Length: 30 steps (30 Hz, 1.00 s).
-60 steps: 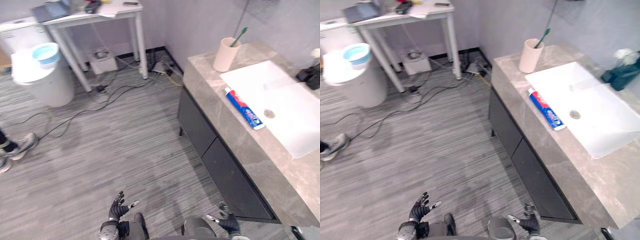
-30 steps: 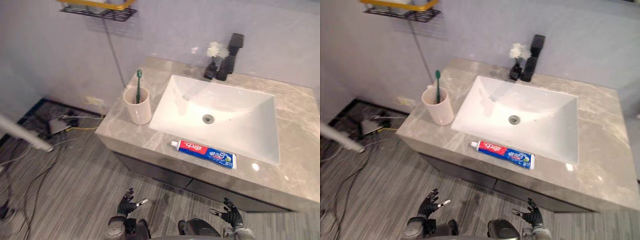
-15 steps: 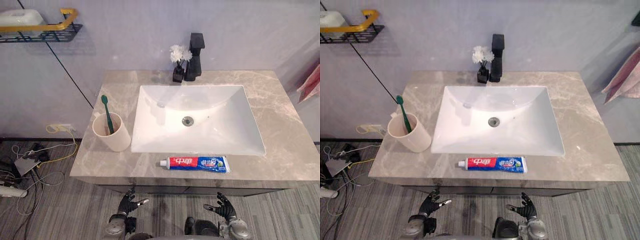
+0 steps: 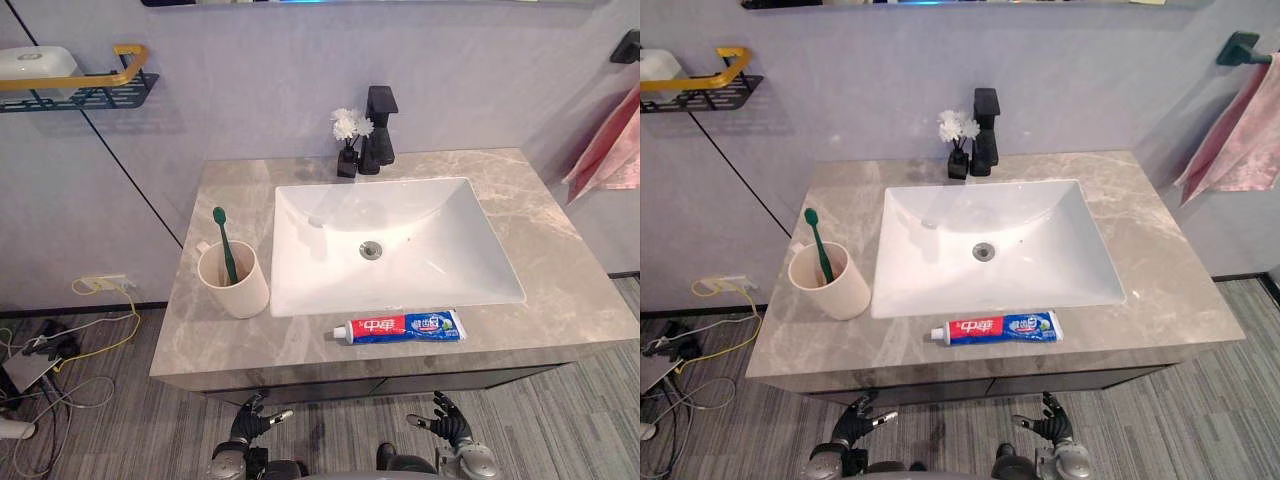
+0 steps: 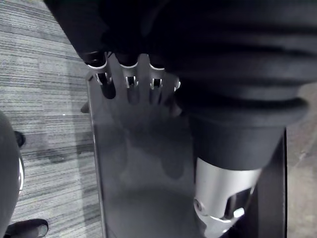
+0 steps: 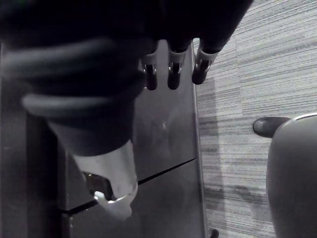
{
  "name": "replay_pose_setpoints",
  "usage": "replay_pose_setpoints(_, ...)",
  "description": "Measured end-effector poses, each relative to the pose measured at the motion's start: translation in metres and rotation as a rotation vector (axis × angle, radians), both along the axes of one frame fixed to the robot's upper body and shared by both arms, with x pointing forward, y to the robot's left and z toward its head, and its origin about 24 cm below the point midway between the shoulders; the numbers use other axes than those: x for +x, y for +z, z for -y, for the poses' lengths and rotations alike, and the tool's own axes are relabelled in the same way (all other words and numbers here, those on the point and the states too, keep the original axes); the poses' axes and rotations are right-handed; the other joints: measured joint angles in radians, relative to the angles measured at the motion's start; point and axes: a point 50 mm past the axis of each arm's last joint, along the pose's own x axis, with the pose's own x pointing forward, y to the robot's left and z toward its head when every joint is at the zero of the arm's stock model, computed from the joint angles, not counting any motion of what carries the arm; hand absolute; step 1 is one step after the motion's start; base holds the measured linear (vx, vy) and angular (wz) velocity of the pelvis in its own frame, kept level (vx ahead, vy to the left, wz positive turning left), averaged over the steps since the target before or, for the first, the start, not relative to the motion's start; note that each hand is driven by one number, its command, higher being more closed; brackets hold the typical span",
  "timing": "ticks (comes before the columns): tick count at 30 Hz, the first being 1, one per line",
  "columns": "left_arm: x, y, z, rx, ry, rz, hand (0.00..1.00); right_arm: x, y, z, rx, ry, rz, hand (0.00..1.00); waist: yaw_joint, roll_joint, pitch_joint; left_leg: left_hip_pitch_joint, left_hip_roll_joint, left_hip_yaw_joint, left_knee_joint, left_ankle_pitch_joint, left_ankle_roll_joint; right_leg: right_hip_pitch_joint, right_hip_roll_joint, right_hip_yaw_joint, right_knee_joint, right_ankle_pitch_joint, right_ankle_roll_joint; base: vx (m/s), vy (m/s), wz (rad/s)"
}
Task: Organize washtable
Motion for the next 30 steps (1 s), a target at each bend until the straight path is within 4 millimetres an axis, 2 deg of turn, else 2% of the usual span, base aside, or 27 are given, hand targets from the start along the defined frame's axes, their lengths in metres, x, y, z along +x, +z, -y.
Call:
replay_pose_setpoints(6,-0.007,-0.004,0.000,-0.003,0.005,-0.028,0.00,-0.006,-0.003,0.006,-0.006,-0.028,-0.025,0.00,0.004,0.007,-0.009,0.025,0.018,-0.004,-0.034,0.005,0.005,0.000,0.027,0.012,-0.007,0.016,-0.014,-0.09,-0.031,-0.07)
replay_pose_setpoints(7,-0.013,-0.007,-0.001,-0.002,0.017,-0.056,0.00,-0.027,-0.010,0.012,-0.019,-0.039,-0.101,0.00,0.023,-0.012,-0.048,0.060,0.000,-0.028,-0.083,0.024,0.009,0.034,0.022,0.003,-0.042,0.032,-0.007,0.00,0.000,0.00)
replay_pose_setpoints(14,-0.013,-0.007,-0.001,-0.002,0.018,-0.057,0.00,-0.033,-0.013,0.012,-0.013,-0.050,-0.126,0.00,0.023,-0.011,-0.048,0.055,0.000,-0.027,-0.088,0.025,0.009,0.034,0.021,-0.004,-0.045,0.032,-0.007,0.00,0.000,0.00)
replay_pose_setpoints(22,-0.017,-0.013,-0.001,-0.009,0.061,-0.094,0.00,-0.067,-0.023,0.019,0.082,-0.313,-0.197,0.00,0.021,-0.004,-0.051,0.054,0.002,-0.031,-0.154,0.056,0.005,0.035,0.010,-0.044,-0.081,0.034,-0.004,0.03,-0.001,0.10)
replay_pose_setpoints(27,-0.018,-0.013,-0.003,-0.006,0.069,-0.096,0.00,-0.069,-0.021,0.028,0.094,-0.411,-0.174,0.00,0.021,-0.001,-0.052,0.058,0.003,-0.031,-0.154,0.056,0.004,0.044,0.011,-0.053,-0.089,0.034,-0.004,0.06,-0.009,0.03)
replay_pose_setpoints(30,-0.018,-0.011,-0.014,0.015,0.100,-0.092,0.00,-0.062,-0.019,0.033,0.084,-0.414,-0.150,0.00,0.023,0.000,-0.051,0.060,0.003,-0.031,-0.150,0.056,0.004,0.051,0.009,-0.057,-0.089,0.034,-0.003,-0.02,-0.014,0.04)
